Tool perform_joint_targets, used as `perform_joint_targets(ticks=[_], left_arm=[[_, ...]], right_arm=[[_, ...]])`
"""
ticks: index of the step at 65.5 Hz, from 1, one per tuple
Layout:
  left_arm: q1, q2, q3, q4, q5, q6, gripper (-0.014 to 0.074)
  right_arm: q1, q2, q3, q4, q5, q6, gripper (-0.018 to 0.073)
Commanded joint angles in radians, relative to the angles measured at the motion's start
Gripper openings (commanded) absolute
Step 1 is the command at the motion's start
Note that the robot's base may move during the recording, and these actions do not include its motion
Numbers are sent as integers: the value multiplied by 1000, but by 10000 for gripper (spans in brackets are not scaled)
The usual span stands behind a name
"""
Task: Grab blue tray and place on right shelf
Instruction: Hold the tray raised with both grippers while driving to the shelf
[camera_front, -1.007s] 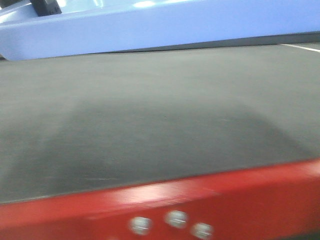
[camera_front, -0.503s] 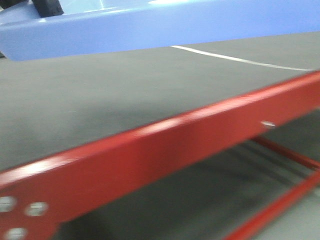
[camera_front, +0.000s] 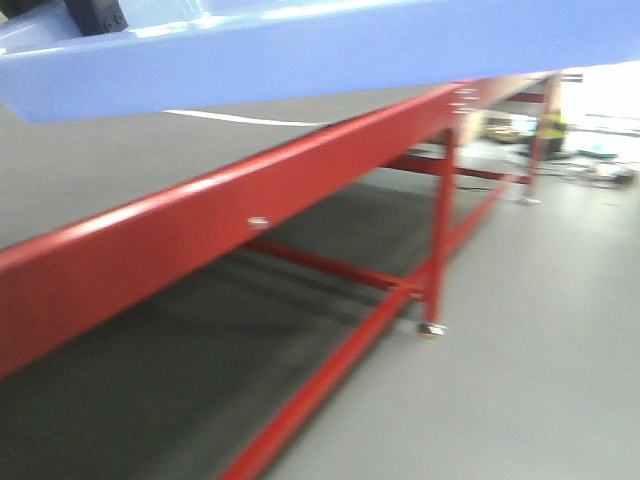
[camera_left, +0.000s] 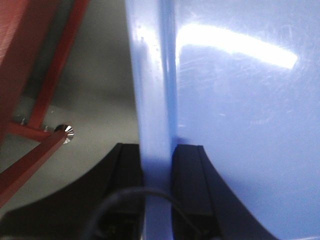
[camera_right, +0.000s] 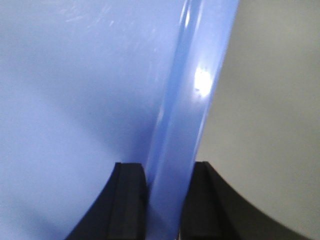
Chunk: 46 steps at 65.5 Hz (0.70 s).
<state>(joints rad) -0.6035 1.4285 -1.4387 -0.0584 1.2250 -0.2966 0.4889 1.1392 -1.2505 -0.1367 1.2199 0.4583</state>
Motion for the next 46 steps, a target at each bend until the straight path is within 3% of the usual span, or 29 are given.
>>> perform_joint_targets(ticks=[1, 46], left_arm=[[-14, -33, -21, 1, 107, 37, -46], [-14, -33, -21, 1, 107, 37, -46]], right_arm=[[1, -27, -32, -23, -74, -26, 56], [1, -27, -32, -23, -74, -26, 56]])
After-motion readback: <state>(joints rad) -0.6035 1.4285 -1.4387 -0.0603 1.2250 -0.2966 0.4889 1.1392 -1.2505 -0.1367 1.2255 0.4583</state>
